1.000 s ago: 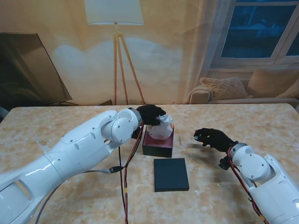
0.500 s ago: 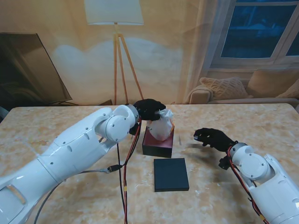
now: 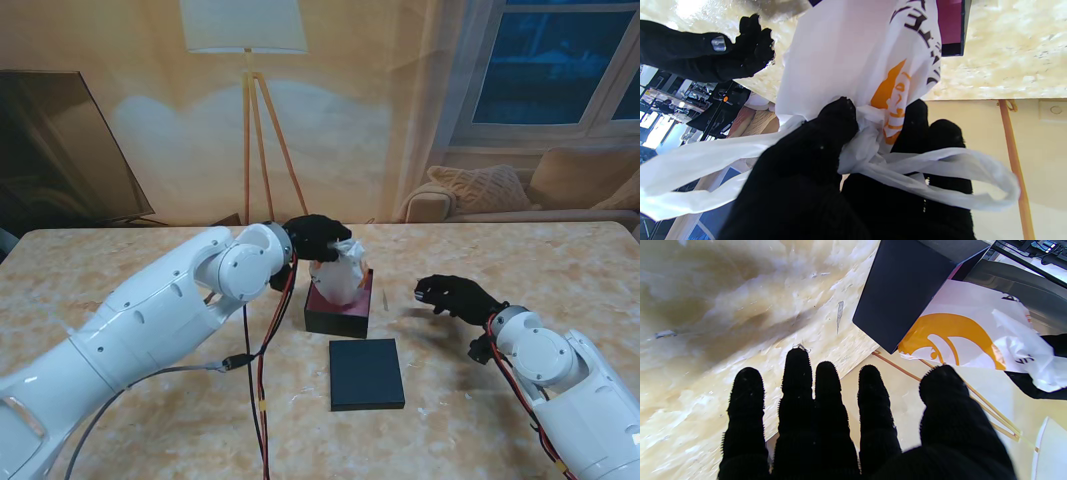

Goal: Pack mini donuts into a plastic bag, tie the opening and put the bag into the gift box

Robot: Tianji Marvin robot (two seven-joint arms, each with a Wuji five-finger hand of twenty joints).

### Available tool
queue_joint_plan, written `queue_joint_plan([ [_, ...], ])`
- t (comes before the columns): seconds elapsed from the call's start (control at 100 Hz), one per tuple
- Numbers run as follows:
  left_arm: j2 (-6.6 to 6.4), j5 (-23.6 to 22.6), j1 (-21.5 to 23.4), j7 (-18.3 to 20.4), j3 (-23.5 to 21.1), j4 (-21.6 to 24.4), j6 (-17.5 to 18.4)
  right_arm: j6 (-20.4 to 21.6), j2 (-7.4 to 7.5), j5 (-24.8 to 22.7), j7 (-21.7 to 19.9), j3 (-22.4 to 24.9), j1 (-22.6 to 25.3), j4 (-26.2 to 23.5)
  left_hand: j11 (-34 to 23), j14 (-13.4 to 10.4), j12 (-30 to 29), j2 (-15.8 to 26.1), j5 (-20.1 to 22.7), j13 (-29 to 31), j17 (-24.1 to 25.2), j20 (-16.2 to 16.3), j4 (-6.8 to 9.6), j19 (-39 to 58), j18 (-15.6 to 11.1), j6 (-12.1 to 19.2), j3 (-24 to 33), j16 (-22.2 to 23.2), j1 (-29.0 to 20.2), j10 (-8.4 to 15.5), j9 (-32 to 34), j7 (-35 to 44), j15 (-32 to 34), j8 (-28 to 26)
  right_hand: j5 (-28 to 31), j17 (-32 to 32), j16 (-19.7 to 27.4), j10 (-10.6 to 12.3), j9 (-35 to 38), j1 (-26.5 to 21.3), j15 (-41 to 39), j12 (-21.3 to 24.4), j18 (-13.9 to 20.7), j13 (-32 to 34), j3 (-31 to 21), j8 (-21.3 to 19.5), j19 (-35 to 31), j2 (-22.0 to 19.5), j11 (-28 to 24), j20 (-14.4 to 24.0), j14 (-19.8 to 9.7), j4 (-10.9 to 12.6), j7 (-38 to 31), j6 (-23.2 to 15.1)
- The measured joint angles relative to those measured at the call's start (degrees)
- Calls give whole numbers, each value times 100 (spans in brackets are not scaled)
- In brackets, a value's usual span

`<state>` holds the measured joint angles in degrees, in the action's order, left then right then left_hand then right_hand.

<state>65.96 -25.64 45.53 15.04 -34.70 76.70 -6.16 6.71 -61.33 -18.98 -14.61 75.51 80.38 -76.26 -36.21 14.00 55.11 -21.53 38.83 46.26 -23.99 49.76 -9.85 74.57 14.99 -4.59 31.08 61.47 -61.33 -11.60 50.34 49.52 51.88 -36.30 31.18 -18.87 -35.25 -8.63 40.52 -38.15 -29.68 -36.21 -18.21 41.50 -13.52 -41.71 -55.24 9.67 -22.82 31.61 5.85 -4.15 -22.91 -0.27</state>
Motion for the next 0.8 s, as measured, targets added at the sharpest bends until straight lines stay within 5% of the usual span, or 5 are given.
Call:
queue_joint_plan([
  [0.29, 81, 151, -326, 127, 497, -426, 5, -11, 0, -13, 2, 11, 8, -12, 82, 65, 0, -74, 76, 17, -44, 1, 0, 0, 21, 0, 138, 0, 2, -2, 11, -23, 0, 17, 0, 1, 0, 0, 0, 0, 0, 0, 0, 0, 0, 0, 0, 0, 0, 0, 0, 1, 0, 0],
  [0.68, 149, -98, -809, 279, 1232, -796, 546, -46, 2, -14, -25, 14, 10, -33, 161, 72, 0, -233, 304, 182, -252, 59, 0, 46, 52, 111, 496, 0, 207, 11, 222, -147, 0, 382, -1, 1, 0, 0, 0, 0, 0, 0, 0, 0, 0, 0, 0, 0, 1, 0, 0, 4, 0, 0],
  [0.8, 261, -49, -967, 310, 1434, -1010, 632, -46, 2, -14, -27, 14, 9, -32, 223, 67, -24, -235, 367, 233, -291, 60, 0, 48, 19, 145, 498, 0, 232, 97, 247, -182, 0, 507, -1, 1, 0, 0, 0, 0, 0, 0, 0, 0, 0, 0, 0, 0, 1, 0, 0, 6, 0, 0],
])
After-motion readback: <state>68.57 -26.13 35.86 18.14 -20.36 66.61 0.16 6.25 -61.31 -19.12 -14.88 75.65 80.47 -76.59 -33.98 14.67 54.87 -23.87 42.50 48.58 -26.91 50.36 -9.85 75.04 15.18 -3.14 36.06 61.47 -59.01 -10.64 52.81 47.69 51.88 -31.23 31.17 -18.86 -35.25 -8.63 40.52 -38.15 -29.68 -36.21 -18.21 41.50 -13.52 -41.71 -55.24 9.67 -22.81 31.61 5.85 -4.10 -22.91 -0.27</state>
